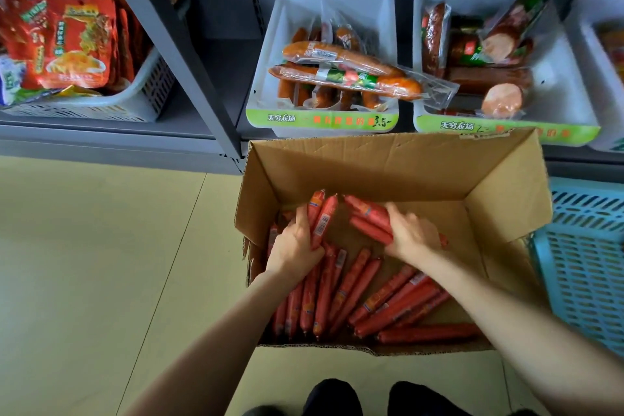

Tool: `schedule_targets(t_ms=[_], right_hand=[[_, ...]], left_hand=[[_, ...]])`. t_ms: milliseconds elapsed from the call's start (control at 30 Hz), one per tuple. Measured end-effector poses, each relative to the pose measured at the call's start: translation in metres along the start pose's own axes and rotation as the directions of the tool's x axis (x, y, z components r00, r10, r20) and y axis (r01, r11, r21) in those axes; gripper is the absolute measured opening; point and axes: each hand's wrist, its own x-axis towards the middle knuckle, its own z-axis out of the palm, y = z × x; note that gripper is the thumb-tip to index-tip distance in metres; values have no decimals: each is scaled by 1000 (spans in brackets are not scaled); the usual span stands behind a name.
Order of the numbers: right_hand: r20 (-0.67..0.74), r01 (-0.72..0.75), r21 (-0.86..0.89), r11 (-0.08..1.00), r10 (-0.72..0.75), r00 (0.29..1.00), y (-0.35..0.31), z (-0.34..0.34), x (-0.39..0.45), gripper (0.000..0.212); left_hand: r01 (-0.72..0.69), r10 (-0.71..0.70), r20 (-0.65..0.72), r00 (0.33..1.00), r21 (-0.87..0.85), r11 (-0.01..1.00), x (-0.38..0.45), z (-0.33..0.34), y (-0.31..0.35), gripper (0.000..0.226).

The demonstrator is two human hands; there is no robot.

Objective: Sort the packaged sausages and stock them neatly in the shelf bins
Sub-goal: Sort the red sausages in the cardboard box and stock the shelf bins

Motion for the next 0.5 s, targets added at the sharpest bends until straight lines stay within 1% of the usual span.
schedule_targets(t_ms=[67,133,200,267,333,433,500], right_hand=[[-30,30,236,971,-24,999,5,-31,-3,73],[-120,123,355,927,-85,989,7,-70,-14,77],[-260,230,430,873,-124,958,7,-106,-33,75],[-420,328,476,816,-116,900,12,-147,-56,73],[-540,417,497,761,-105,835,17,-194,-81,72],[-722,511,494,703,6,692,17,-275,-108,67],[-803,538,470,700,86,590,13,-327,-119,65]], left_hand=[[-66,62,-57,996,-67,996,1,-8,12,76],[-166,147,-142,979,-130,978,4,-25,32,74],[-281,244,-243,939,-133,950,6,-50,58,72],[-410,358,-361,861,-77,909,7,-85,89,72],[-517,438,-479,760,-39,855,2,-127,126,71],[-652,494,-624,606,-32,758,-10,-199,191,70],[-730,546,-681,488,24,683,-13,-244,235,70]])
